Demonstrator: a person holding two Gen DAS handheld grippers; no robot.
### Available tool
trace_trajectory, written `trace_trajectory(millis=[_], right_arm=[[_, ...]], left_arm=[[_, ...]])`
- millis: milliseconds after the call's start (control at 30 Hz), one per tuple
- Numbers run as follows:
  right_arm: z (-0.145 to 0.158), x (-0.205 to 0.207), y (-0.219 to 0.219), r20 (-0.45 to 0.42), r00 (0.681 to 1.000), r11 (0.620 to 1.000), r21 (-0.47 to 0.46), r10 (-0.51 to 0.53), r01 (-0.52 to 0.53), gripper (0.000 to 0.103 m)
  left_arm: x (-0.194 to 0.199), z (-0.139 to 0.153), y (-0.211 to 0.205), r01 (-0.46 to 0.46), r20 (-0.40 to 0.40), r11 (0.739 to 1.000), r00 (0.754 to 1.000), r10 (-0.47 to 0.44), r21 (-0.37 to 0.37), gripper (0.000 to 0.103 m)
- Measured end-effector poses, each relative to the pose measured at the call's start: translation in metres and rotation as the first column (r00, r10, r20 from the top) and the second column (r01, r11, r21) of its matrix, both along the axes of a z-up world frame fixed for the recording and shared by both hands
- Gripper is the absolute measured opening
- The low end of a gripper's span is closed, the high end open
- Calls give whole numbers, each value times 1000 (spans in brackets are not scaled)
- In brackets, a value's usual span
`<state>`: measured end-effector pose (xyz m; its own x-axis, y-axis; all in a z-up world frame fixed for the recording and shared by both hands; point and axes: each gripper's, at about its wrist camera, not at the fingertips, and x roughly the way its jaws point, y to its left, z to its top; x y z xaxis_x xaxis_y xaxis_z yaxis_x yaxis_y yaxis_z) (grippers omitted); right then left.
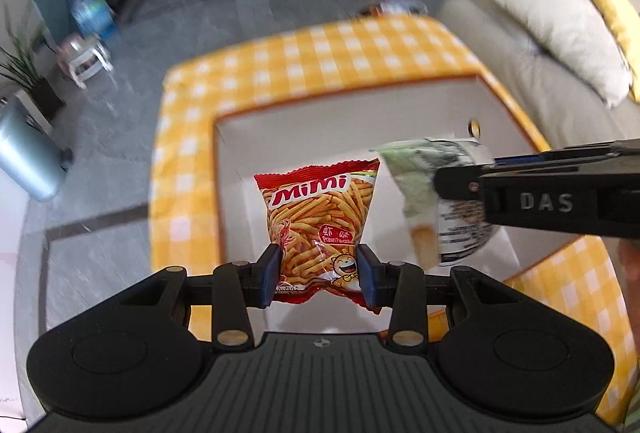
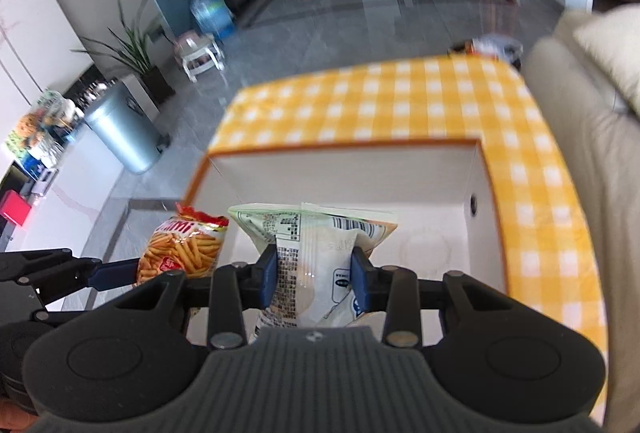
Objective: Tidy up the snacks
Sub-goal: 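Carry both bags over the orange box and open both tools to drop them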
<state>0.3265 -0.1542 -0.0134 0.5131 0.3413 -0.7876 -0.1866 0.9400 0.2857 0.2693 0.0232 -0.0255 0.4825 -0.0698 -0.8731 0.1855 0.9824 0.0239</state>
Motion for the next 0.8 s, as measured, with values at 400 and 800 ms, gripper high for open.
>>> trace_trajectory(millis=[400,800], right_arm=[[-75,31,13,-256,966,999,8,-38,42,35],[-96,34,27,-320,947,1000,-15,-10,6,39]], left_arm=[[20,-42,-16,28,-185,992,983,-5,121,46],[23,-46,-22,42,-211,985,977,-5,168,47]])
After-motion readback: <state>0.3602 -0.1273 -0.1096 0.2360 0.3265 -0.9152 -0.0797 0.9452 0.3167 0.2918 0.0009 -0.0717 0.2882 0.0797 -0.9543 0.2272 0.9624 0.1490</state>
